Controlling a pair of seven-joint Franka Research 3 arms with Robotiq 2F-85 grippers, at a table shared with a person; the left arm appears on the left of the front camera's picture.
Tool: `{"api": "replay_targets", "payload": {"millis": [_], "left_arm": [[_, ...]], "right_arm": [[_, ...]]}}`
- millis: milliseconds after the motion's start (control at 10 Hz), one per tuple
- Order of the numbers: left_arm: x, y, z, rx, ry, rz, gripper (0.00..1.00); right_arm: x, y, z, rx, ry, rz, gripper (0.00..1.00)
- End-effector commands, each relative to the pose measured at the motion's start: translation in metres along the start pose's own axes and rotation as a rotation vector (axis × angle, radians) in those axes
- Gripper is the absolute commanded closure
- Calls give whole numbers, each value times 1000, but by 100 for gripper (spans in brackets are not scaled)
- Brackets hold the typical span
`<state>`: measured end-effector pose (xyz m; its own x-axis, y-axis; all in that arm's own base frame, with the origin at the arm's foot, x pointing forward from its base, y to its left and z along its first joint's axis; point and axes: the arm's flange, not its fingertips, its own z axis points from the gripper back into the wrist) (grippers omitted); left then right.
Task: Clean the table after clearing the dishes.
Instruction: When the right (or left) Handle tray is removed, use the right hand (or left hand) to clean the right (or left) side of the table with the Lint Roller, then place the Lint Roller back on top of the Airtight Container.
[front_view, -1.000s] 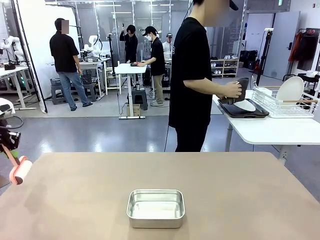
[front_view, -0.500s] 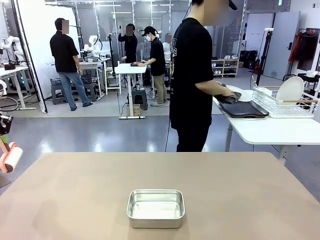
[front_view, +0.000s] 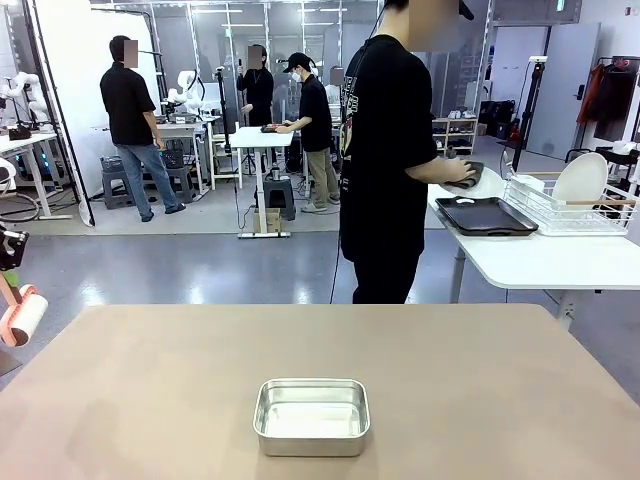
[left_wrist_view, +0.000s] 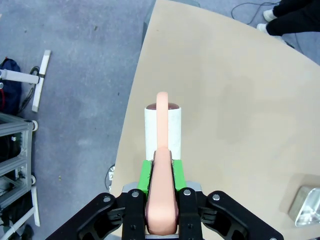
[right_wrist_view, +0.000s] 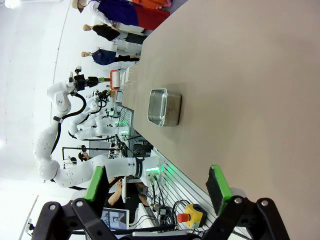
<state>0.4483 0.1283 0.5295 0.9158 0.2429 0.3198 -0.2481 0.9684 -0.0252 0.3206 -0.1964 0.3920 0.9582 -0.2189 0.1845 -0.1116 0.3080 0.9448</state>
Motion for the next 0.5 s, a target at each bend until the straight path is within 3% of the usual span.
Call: {"api": "replay_targets", "payload": {"millis": [0, 400], "left_arm": [[0, 2, 2, 1, -8, -1, 79], [0, 2, 2, 1, -8, -1, 79]], "right_arm": [[0, 1, 0, -3, -8, 3, 0], [0, 1, 0, -3, -8, 3, 0]]}}
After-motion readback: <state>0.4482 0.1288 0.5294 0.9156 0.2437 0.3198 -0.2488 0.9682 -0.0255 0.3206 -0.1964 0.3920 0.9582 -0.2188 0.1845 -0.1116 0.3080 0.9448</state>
